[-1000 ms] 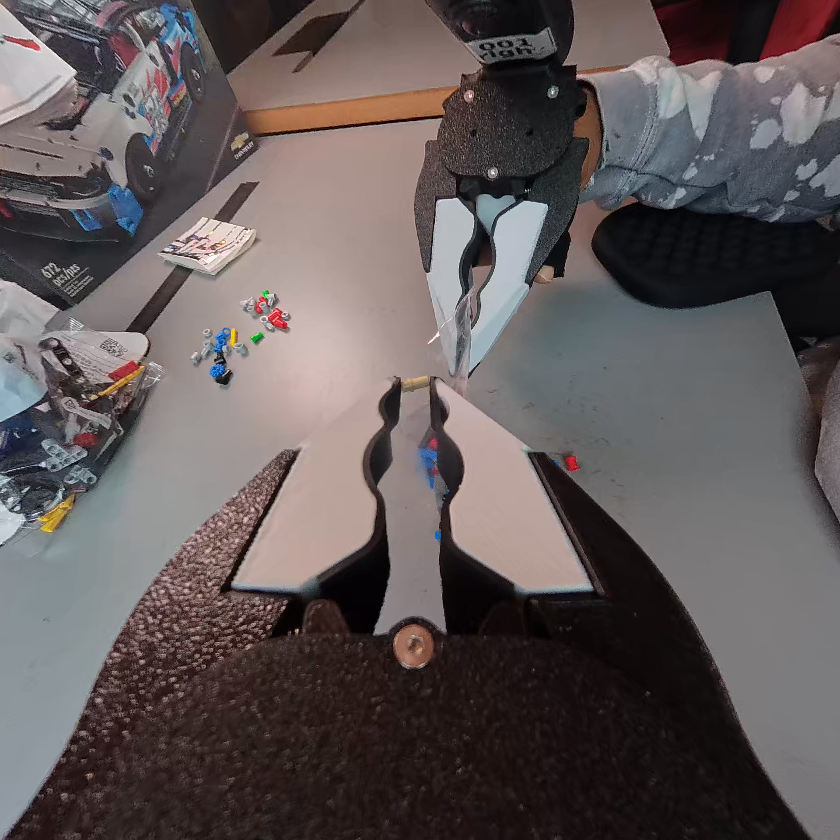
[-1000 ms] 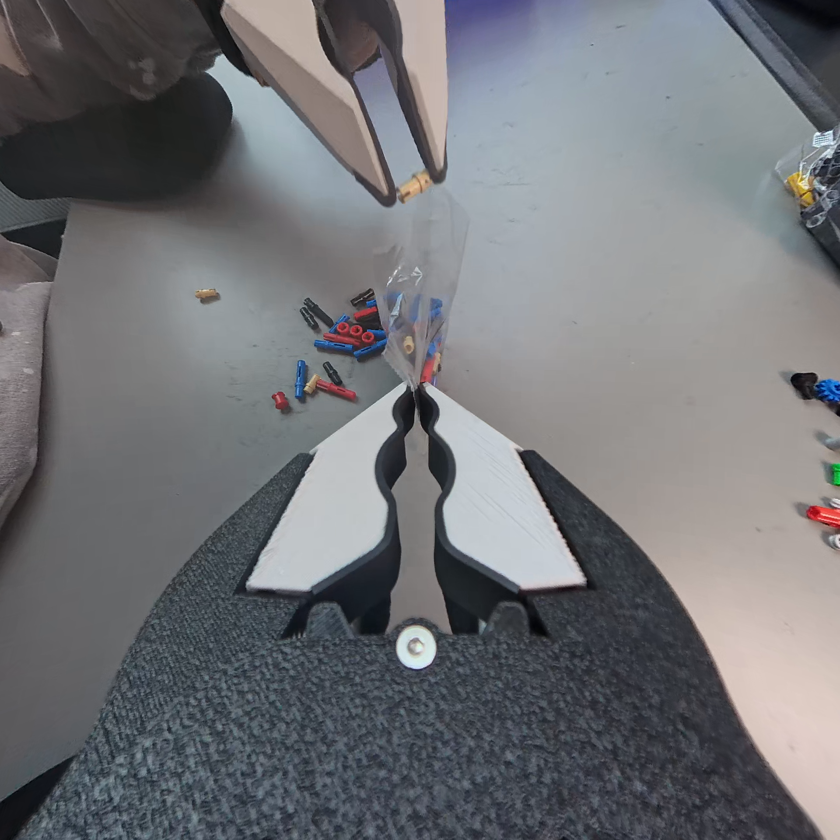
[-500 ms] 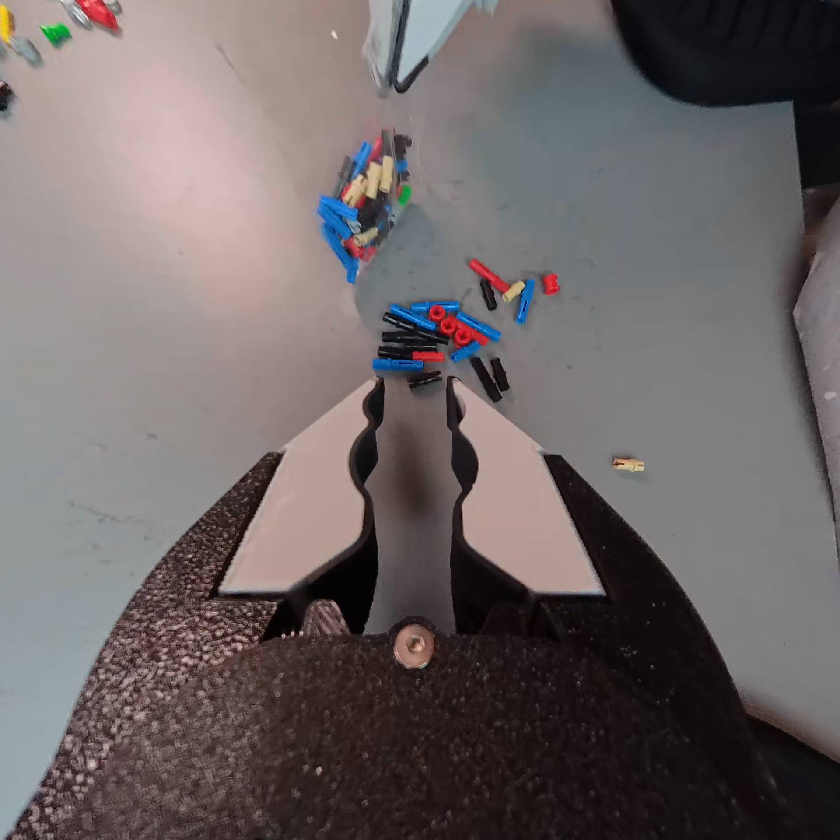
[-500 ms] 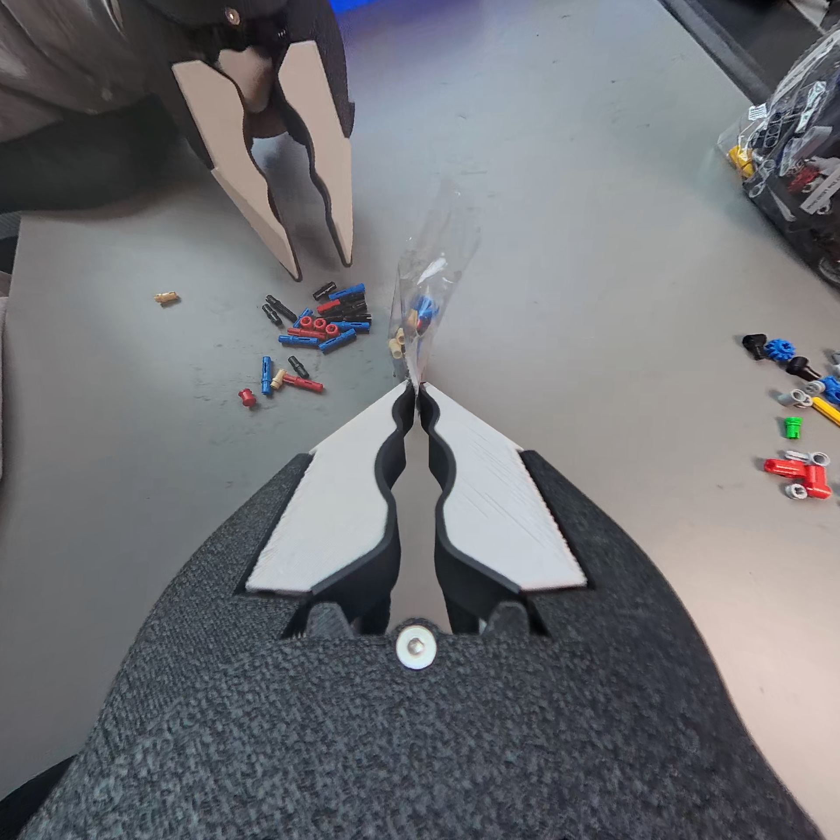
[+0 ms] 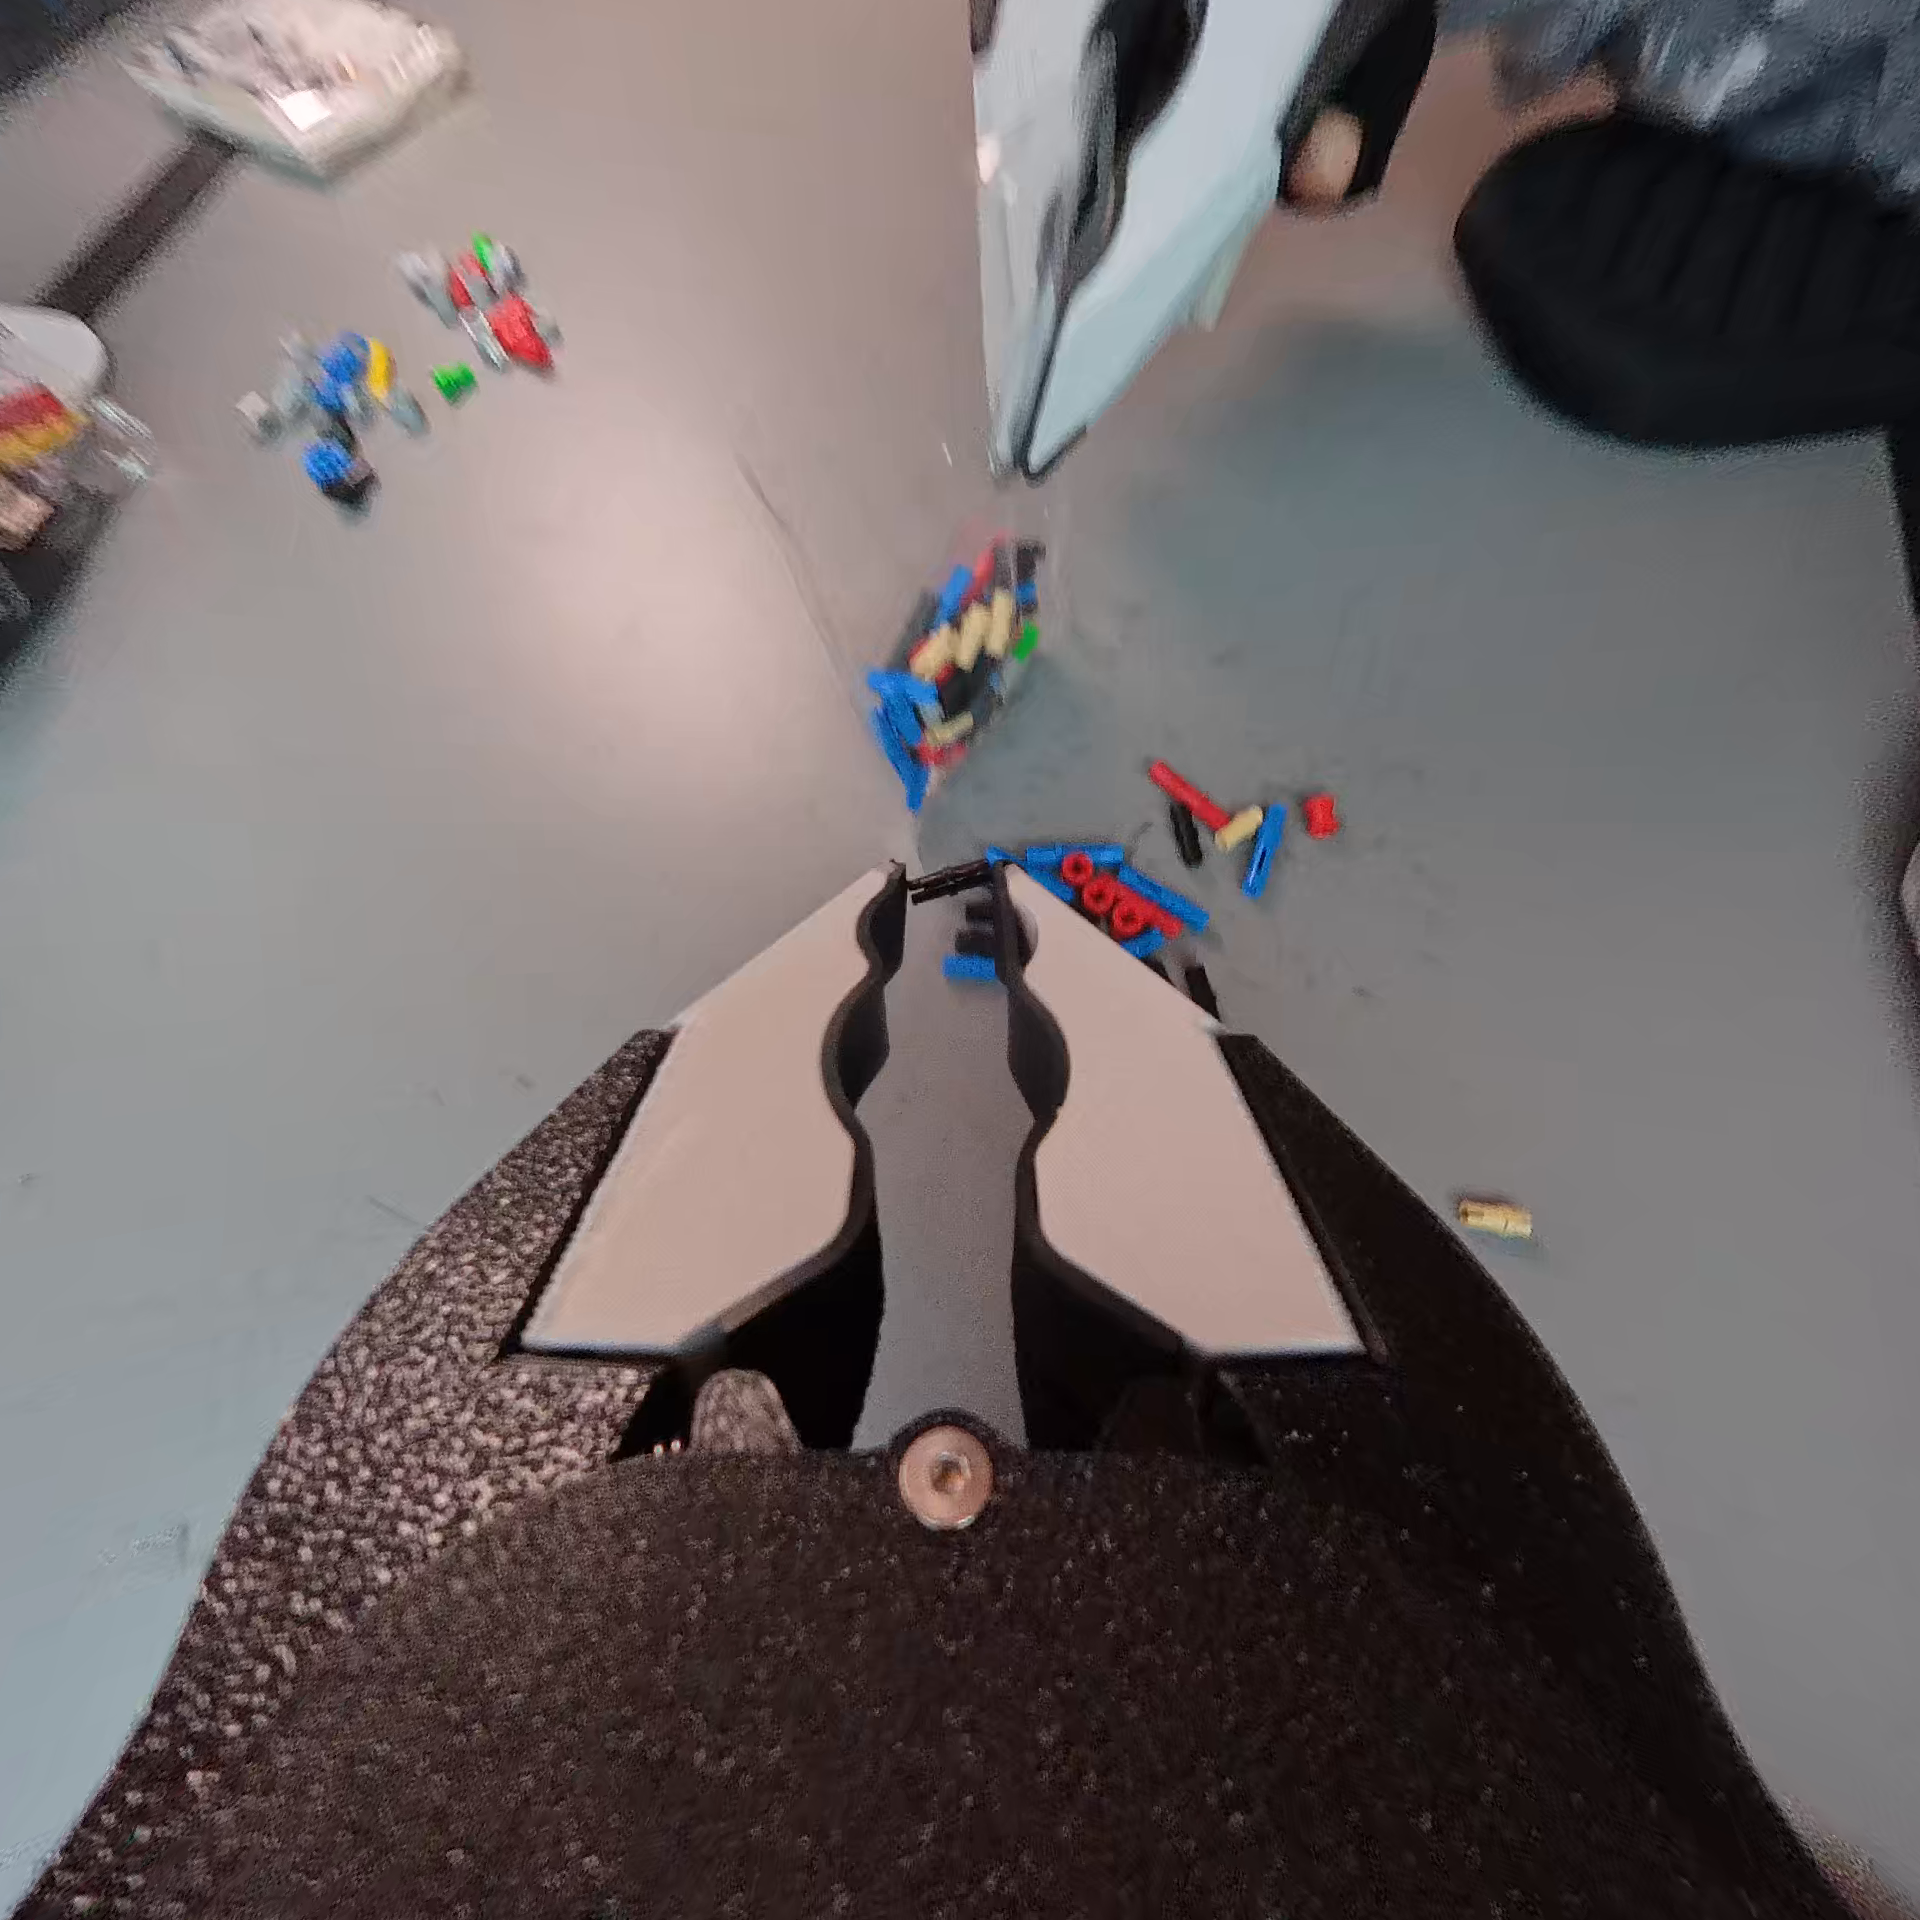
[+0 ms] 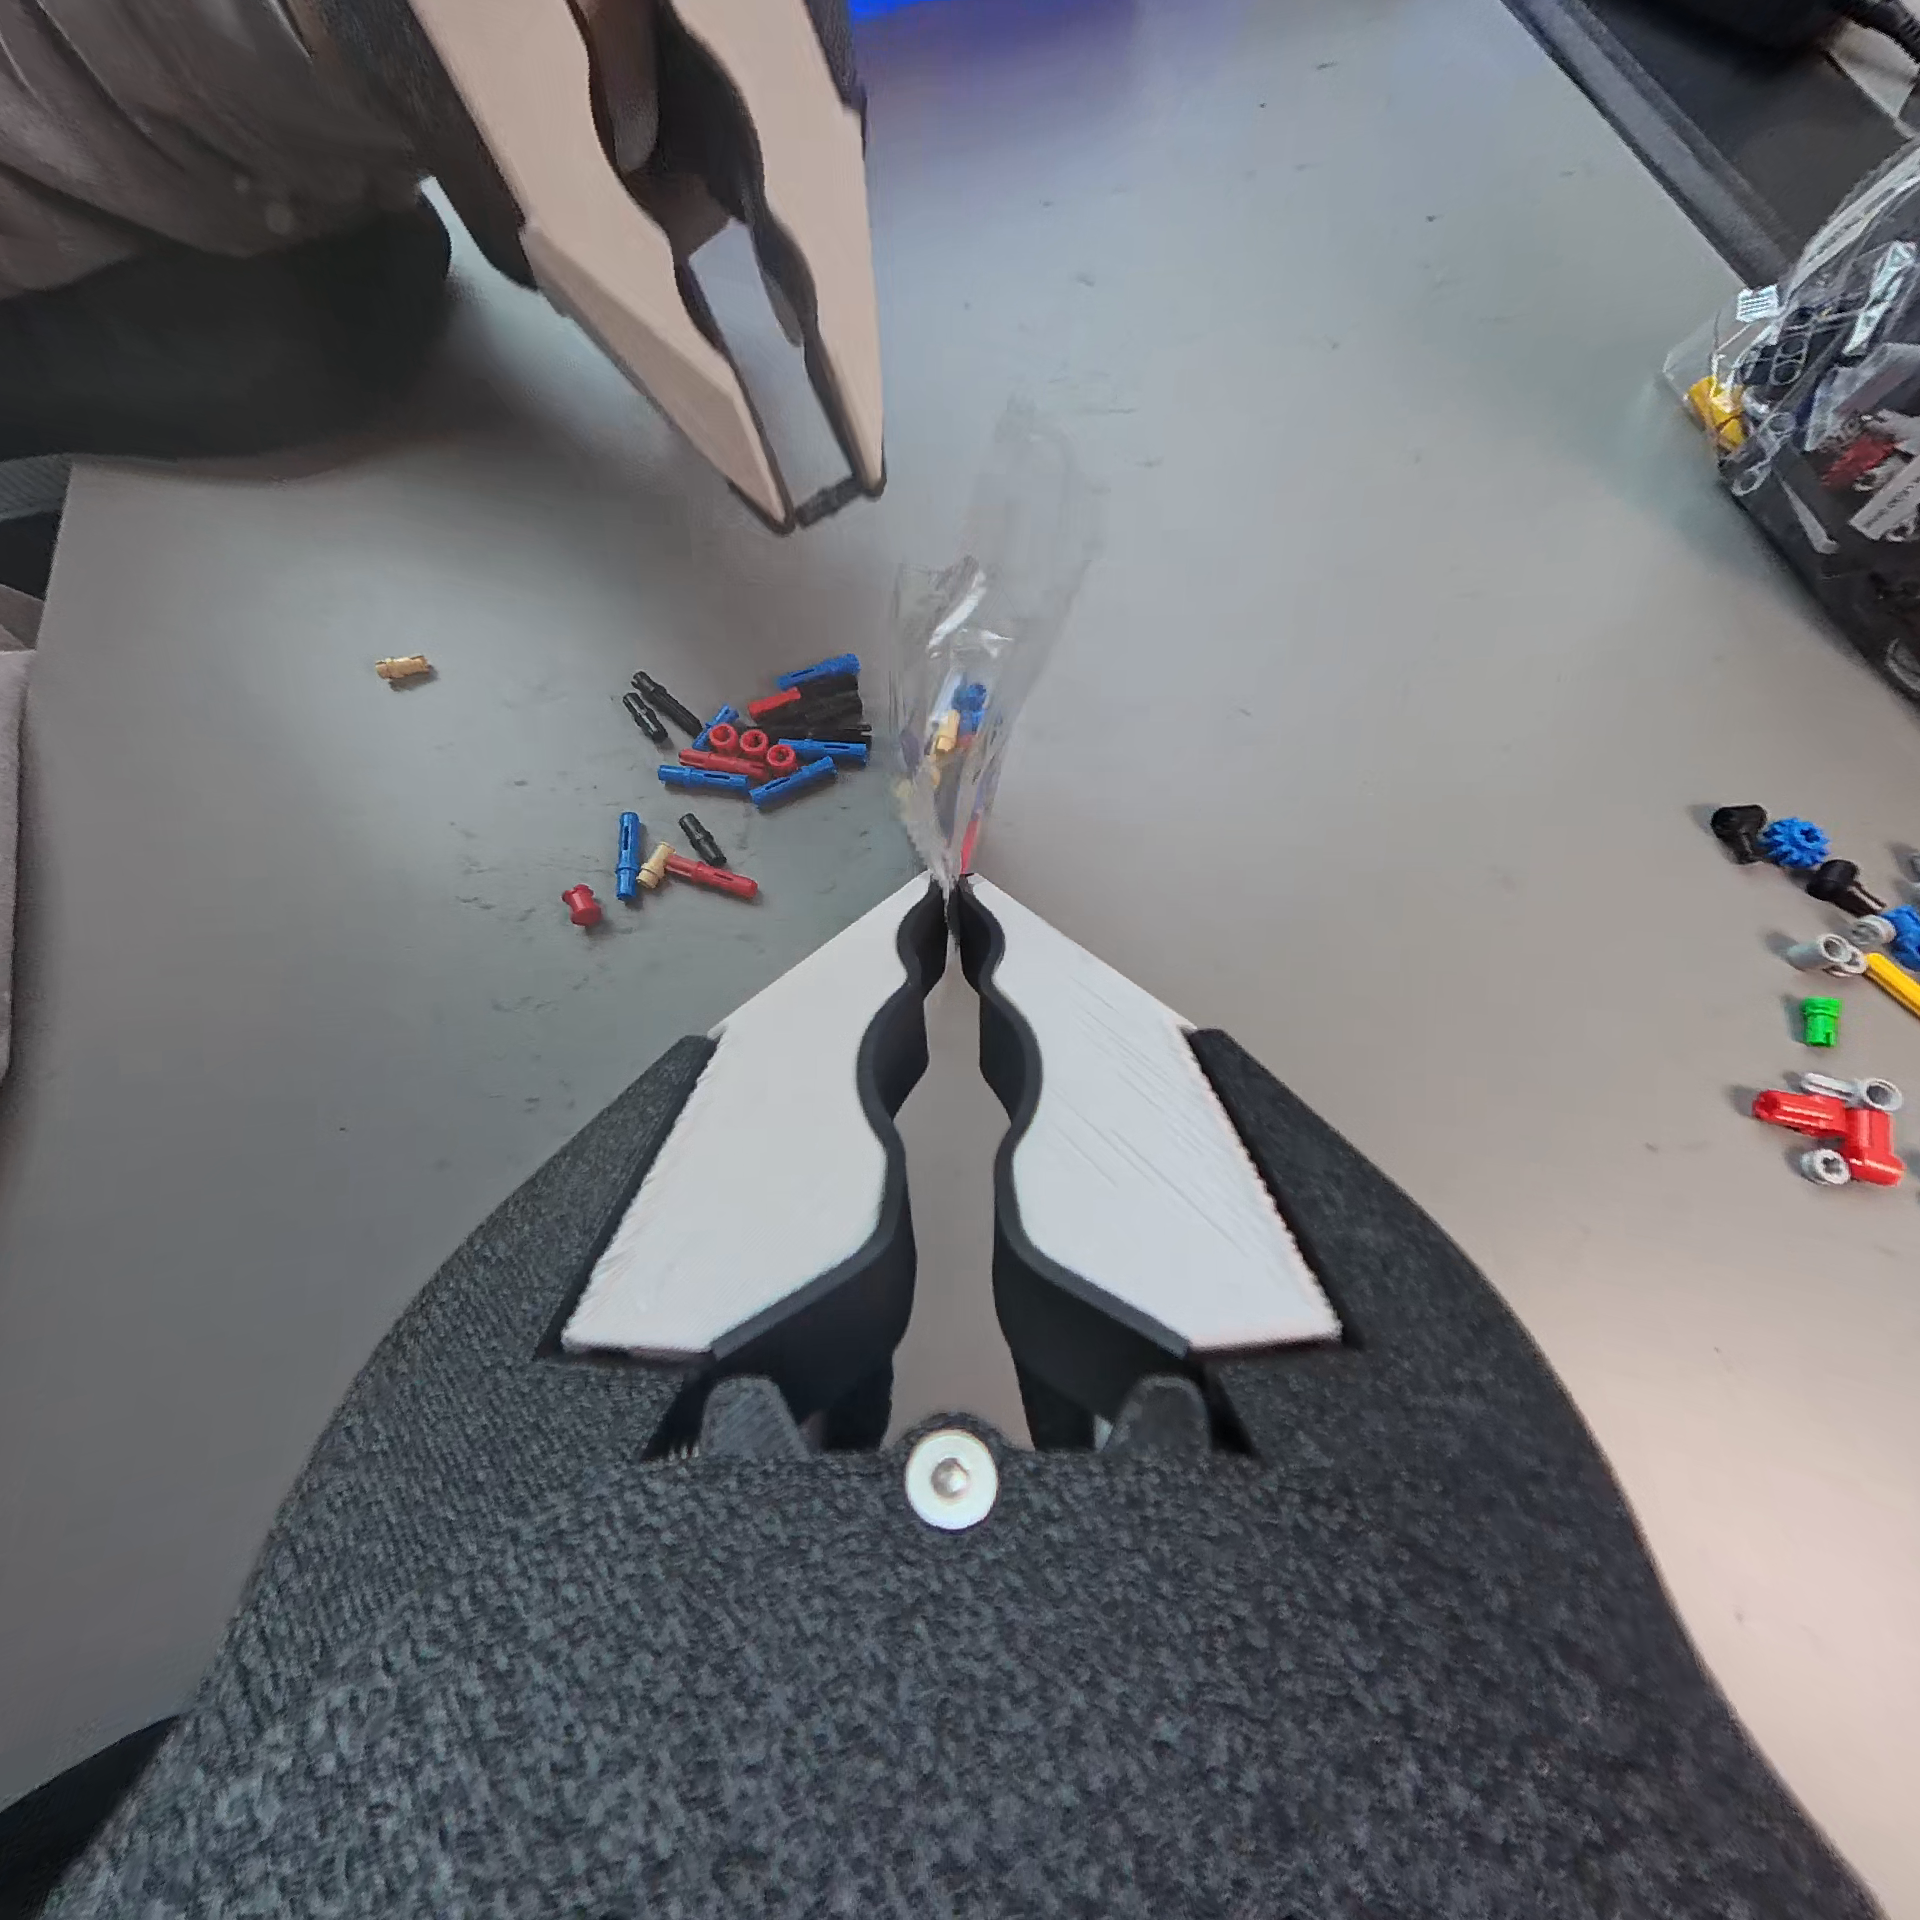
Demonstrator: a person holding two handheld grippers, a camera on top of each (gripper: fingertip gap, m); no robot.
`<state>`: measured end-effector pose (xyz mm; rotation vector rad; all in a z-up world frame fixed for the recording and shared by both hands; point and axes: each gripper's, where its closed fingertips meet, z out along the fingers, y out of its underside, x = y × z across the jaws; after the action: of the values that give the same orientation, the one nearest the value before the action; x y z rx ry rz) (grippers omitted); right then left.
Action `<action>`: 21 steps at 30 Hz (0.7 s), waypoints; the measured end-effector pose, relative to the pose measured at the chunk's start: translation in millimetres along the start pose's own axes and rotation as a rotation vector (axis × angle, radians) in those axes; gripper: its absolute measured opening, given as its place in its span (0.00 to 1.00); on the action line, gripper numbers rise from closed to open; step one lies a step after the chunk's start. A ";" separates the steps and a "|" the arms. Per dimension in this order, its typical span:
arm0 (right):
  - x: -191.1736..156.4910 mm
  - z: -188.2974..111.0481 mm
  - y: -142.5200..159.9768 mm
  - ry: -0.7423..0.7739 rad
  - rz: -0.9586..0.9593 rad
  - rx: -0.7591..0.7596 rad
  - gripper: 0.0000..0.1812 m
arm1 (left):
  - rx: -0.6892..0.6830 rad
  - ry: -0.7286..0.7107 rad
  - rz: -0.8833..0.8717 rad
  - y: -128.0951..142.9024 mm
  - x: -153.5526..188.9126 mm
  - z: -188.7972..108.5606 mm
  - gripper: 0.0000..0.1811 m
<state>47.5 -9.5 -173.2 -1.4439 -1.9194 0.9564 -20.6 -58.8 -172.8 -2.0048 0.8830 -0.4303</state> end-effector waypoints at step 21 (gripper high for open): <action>-3.6 1.9 -1.5 -0.002 -0.023 0.002 0.00 | -0.004 0.283 0.024 3.7 61.7 -33.0 0.19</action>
<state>46.1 -13.7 -173.1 -1.4169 -1.9323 0.9494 0.8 -124.3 -159.6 -1.9637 1.0795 -0.7117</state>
